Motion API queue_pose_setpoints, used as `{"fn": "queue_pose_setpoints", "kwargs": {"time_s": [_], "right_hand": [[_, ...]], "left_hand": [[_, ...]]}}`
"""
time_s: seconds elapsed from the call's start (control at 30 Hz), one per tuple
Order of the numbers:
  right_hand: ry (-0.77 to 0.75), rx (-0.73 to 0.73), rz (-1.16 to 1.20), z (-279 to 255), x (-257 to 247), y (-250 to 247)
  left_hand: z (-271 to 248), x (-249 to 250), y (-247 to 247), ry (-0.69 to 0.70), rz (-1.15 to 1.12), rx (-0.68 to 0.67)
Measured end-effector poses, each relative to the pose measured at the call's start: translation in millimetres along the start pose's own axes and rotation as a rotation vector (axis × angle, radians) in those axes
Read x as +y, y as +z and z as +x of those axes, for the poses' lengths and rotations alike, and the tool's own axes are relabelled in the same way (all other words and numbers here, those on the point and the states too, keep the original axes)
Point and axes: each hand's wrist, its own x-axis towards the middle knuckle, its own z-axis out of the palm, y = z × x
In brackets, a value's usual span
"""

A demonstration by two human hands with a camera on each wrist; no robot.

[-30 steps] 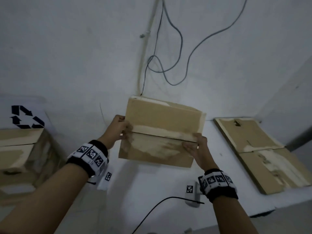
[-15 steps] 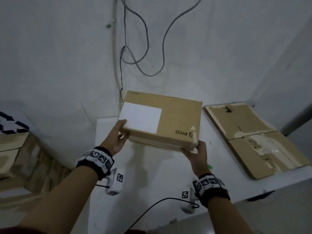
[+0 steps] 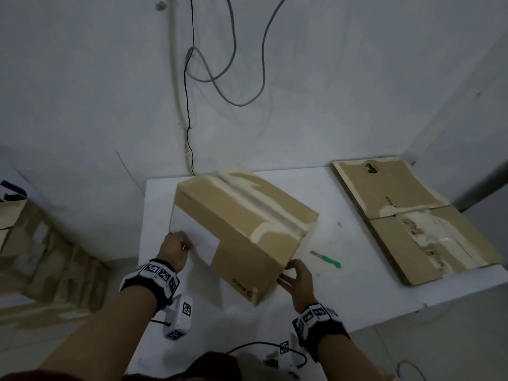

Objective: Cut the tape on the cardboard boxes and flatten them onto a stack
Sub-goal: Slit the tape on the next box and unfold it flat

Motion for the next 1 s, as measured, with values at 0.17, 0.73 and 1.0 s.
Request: {"fn": "queue_pose_setpoints", "kwargs": {"time_s": [0.17,0.73,1.0], "right_hand": [[0.023,0.043,-0.231,21.1,-10.8,-23.0],[-0.385,-0.096,-1.482,122.0,-36.6,-129.1],[-0.367,-0.107,-1.291,138.2,-54.8,-126.5]], "left_hand": [[-25.7,-9.4,24.8,0.098,-0.025,0.049],[-32.1,-66.1,80.6,0.812,0.935,0.561],[-24.9,-67.8,78.4,0.751,1.132,0.587]]}}
